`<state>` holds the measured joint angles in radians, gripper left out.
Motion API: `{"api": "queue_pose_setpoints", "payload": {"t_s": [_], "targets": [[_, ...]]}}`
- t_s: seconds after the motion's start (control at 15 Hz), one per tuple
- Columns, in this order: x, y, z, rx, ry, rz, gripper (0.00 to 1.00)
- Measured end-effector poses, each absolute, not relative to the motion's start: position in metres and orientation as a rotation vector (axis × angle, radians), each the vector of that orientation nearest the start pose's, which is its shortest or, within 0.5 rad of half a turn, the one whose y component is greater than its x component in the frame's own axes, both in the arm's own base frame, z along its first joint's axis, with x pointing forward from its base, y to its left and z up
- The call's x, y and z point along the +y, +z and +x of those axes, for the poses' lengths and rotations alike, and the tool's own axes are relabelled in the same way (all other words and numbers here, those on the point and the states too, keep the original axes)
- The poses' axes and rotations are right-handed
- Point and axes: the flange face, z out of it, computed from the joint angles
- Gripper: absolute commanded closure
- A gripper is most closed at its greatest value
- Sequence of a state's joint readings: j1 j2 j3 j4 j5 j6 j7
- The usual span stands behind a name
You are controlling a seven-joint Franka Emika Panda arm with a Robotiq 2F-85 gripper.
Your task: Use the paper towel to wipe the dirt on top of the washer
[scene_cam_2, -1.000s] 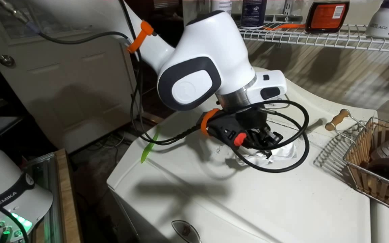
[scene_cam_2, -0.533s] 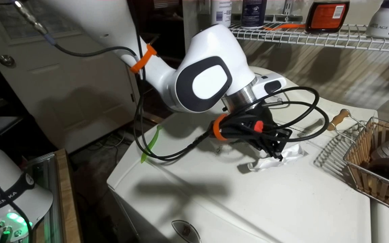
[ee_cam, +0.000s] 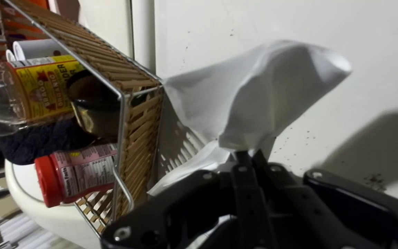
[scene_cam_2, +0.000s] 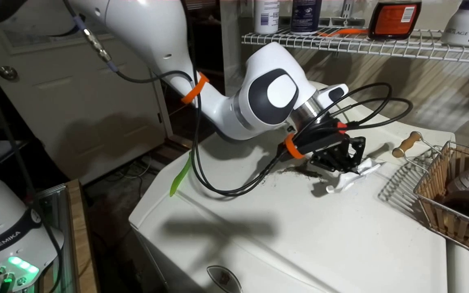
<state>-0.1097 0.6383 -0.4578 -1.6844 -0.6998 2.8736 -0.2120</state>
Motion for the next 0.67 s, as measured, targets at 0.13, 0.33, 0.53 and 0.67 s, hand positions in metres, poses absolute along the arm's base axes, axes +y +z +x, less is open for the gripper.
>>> {"api": "queue_pose_setpoints", "payload": {"t_s": [0.13,0.33,0.53,0.67], "targets": [[-0.311,0.311,0.656,0.537,0.312,2.293,0.99],[-0.322,0.301,0.662,0.578,0.297,2.282,0.99],[-0.339,0.293,0.668,0.623,0.279,2.246,0.99],[-0.351,0.291,0.671,0.654,0.274,2.215,0.99]]}}
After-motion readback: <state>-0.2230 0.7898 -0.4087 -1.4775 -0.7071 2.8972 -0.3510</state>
